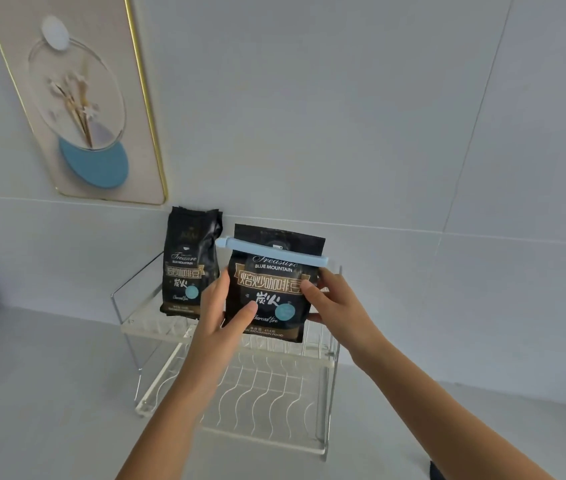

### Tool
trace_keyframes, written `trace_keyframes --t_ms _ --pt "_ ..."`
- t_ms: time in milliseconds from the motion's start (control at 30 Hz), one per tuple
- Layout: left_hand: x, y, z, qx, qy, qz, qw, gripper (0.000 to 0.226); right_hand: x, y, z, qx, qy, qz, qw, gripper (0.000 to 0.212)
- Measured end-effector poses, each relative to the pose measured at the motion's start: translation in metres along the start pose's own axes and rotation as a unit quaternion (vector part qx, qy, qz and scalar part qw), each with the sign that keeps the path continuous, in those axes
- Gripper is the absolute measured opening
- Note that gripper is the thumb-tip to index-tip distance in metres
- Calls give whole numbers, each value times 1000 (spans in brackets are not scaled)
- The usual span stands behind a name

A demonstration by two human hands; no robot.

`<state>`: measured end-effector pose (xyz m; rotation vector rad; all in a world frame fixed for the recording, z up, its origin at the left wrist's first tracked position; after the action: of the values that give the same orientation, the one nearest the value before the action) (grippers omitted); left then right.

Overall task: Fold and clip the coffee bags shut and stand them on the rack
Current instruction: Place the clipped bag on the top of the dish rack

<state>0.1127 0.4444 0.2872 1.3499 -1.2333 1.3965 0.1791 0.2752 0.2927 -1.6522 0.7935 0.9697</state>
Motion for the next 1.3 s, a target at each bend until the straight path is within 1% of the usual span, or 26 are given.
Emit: trace_keyframes --t_ms 67,167,300,367,433,500,567,633,800,900,967,1033,1100,1167,1233,1300 --pt "4 -15 -12 -3 7 9 1000 57 0 -16 13 4 8 -10 1000 29" --pt "7 -40 -24 -3 15 6 1000 51 4 -39 28 20 13 -21 1000 30" --pt "-10 -70 -35 2 13 -20 1000 48 24 -60 48 41 -8 -15 999 29" --pt "-24 -82 -40 6 5 -32 999 49 41 -66 59 41 4 2 999 29" --pt "-39 -92 -42 -1 -19 -58 998 52 62 -66 71 24 25 45 998 36" --pt "-58 -100 -42 -8 -78 -105 991 62 81 -60 84 -9 31 83 996 42" --pt "-74 -101 -41 1 -131 -128 983 74 90 -55 94 -39 48 75 995 41" --pt "-81 -100 -39 9 -136 -125 983 80 91 -56 98 -60 48 58 995 38" --pt "-83 -101 -35 28 -119 -133 984 80 88 -55 92 -95 35 54 993 37" --pt "-76 -94 -35 51 -115 -116 985 79 86 -48 89 -102 49 41 993 38" --pt "-66 -85 -36 66 -122 -84 987 80 77 -41 86 -96 82 11 992 40" --pt "-52 -76 -34 76 -163 -42 983 81 63 -34 84 -86 103 -28 991 42" --pt "-38 -64 -28 89 -229 2 969 84 44 -27 81 -78 114 -63 988 44" --pt "-25 -51 -18 101 -270 43 957 83 27 -18 74 -69 130 -94 985 46" --pt "-15 -37 -8 100 -284 73 951 81 15 -5 62 -55 158 -118 979 49" --pt "-11 -21 6 82 -281 91 952 79 9 13 48 -42 190 -130 972 53"
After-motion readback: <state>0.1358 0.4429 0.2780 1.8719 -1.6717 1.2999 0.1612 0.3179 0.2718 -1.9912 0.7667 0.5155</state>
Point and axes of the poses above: each hand's wrist, its own y-axis away from the middle knuckle, its own z-axis out of the palm, x = y × z, the point moved 5 cm from there along -y, towards the middle knuckle, and after that the axes turned 12 degrees about -z, right-handed, at the moved point
